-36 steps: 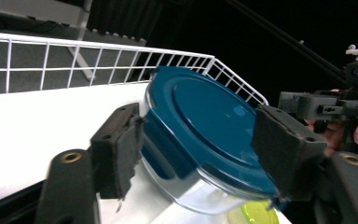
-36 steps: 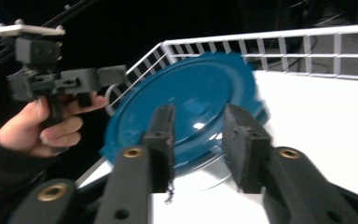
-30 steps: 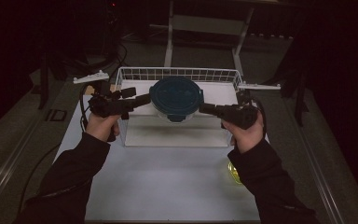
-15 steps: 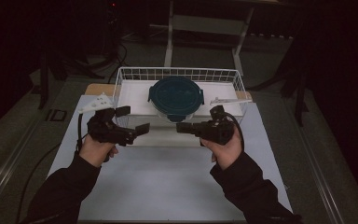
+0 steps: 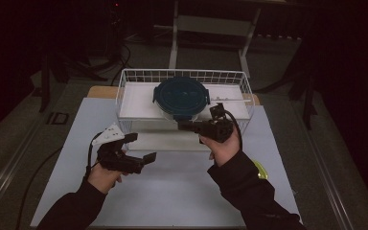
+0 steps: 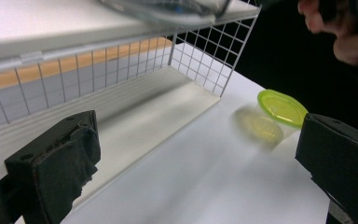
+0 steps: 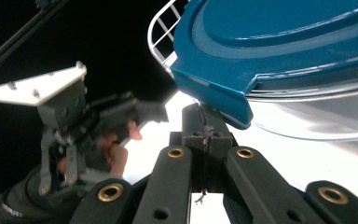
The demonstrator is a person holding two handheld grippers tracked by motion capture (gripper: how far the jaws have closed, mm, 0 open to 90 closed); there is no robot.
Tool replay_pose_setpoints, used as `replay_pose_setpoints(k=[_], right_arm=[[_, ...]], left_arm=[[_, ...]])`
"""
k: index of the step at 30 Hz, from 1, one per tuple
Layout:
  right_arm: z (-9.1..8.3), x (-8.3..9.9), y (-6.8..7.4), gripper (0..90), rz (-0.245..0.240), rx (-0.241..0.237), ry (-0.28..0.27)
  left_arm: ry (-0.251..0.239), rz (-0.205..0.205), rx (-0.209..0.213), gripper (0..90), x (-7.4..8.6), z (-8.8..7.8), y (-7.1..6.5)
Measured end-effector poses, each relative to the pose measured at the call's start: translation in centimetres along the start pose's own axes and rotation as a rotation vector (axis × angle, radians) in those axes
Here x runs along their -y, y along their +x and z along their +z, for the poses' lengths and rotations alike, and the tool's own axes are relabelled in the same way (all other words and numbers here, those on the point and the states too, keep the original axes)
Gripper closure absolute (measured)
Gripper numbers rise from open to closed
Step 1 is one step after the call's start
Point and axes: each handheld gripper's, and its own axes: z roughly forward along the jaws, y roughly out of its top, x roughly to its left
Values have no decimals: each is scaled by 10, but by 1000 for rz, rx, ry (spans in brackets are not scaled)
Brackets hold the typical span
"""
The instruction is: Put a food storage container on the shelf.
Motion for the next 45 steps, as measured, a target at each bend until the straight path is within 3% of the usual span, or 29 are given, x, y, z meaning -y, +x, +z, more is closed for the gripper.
replay_pose_setpoints(k=[8, 19, 26, 36, 45], right_arm=[[3, -9, -7, 899, 12, 36, -21], [4, -17, -18, 899, 40, 69, -43], [4, -22, -24, 899, 49, 96, -53], [4, -21, -22, 892, 41, 91, -53], [-12, -9, -15, 775, -73, 125, -45]], left_arm=[[43, 1, 5, 0, 31, 4, -3], [99, 14, 15, 0, 60, 2, -9], [115, 16, 9, 0, 69, 0, -9], [115, 10, -3, 0, 76, -4, -8], [102, 8, 8, 0, 77, -7, -8]])
